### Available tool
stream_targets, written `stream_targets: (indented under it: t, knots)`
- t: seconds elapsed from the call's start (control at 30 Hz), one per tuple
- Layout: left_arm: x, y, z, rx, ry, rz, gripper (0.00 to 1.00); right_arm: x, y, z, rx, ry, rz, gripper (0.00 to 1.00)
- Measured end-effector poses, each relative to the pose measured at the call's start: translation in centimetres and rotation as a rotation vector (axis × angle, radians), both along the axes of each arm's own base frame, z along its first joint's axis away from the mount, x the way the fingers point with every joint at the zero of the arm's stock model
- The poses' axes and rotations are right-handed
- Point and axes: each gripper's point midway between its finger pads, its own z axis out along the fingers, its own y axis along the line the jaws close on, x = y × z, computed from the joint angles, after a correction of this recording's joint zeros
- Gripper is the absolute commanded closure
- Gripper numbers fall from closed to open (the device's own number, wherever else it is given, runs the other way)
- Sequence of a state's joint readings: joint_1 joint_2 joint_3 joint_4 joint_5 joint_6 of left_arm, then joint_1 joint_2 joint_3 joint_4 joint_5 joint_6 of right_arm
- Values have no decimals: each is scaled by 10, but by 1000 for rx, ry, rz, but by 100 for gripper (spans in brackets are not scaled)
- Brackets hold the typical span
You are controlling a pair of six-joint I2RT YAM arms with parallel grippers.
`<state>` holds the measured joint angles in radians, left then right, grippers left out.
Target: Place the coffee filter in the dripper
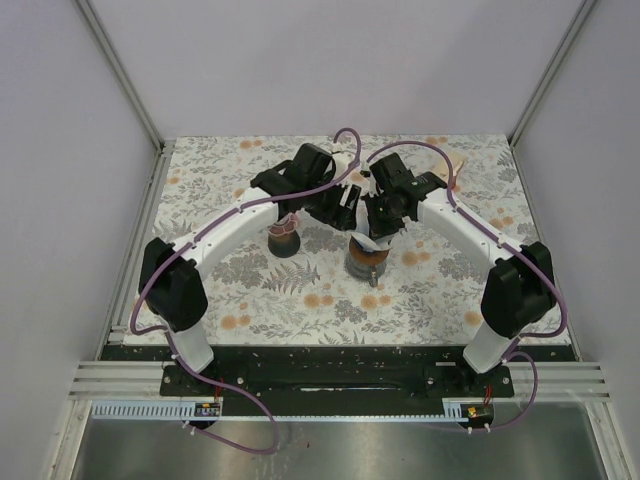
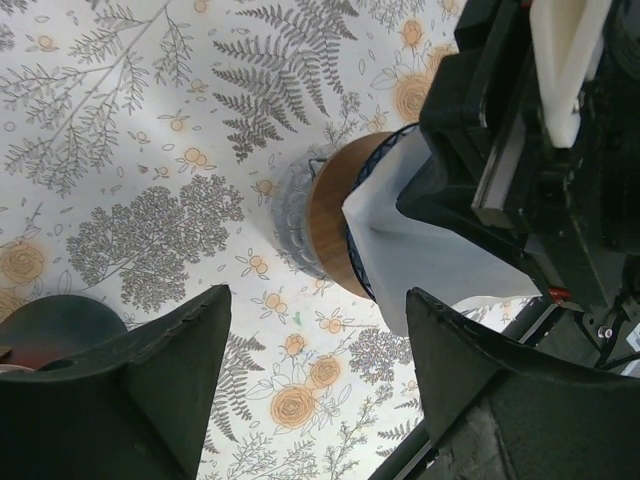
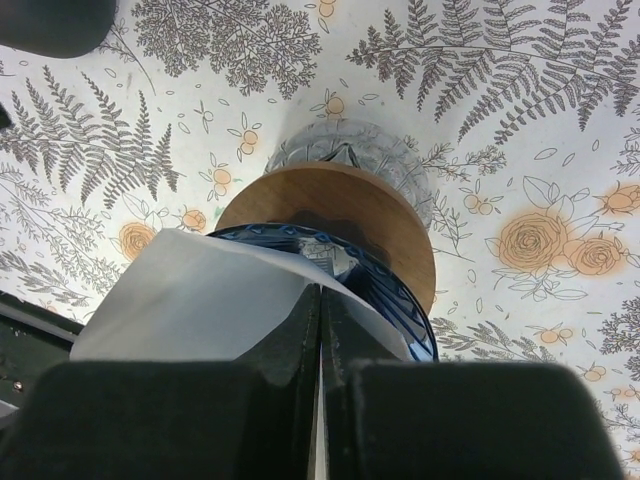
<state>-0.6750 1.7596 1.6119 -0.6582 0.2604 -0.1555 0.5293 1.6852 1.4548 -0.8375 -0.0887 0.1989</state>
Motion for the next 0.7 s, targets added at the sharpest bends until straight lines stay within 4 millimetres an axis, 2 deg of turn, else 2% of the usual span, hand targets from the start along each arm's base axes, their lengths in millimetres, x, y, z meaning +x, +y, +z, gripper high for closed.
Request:
stream_targets:
  t: [0.2, 0.33, 0.47, 0.7]
  knots:
    - [14, 7, 17, -44, -13, 26, 23, 2, -1, -5, -43, -13, -6, 100]
    - [23, 12, 31, -82, -18, 46, 23, 3, 3, -19, -106, -8, 1, 100]
    - [27, 19, 36, -100, -11, 72, 23, -1, 2, -37, -184, 12, 9, 100]
    - [16, 16, 35, -130, 44, 79, 26, 2, 6, -43, -233, 4, 16, 100]
